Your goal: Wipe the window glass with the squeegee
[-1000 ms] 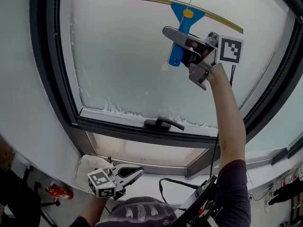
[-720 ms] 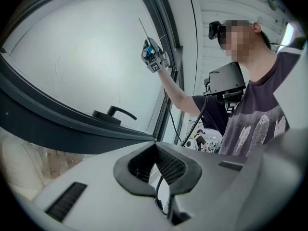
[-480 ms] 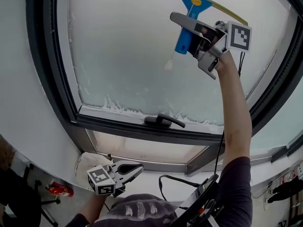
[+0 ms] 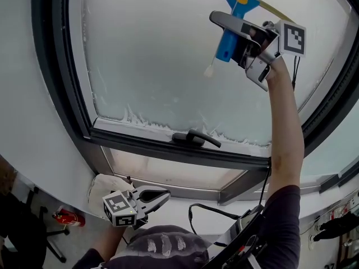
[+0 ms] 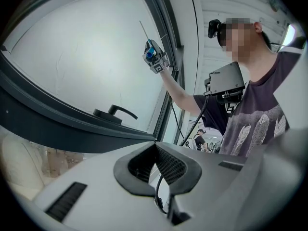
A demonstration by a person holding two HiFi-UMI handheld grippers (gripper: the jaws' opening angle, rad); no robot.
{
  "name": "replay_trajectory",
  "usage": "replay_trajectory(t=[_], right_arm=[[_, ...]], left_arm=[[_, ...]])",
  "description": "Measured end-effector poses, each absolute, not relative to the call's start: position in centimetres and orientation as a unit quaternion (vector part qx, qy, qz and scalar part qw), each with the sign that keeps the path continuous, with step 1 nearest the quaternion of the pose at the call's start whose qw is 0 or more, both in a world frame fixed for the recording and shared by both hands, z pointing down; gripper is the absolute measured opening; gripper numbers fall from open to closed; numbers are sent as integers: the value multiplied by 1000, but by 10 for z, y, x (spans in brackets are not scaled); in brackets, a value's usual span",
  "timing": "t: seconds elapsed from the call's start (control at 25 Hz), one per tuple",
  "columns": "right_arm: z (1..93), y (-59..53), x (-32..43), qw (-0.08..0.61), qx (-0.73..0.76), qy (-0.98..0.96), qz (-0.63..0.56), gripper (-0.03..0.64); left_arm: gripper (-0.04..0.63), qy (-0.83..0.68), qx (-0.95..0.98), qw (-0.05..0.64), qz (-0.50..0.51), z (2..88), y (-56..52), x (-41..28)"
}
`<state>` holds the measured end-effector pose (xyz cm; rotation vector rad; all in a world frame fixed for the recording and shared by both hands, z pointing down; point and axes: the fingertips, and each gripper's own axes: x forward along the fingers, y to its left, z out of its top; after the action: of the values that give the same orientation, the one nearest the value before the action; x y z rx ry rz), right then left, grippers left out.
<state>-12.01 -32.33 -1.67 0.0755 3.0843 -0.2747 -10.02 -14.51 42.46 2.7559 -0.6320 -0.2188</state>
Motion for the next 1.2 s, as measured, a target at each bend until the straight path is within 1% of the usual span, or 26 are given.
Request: replay_trajectory(t=[0.36, 1.2], right_arm=[[-7, -316, -114, 4, 26, 994, -104, 84], [59, -310, -115, -27, 41, 990, -131, 84]], left_arm=[[6, -218, 962, 149, -74, 420, -138, -88], [6, -222, 960, 158, -63, 431, -125, -77]])
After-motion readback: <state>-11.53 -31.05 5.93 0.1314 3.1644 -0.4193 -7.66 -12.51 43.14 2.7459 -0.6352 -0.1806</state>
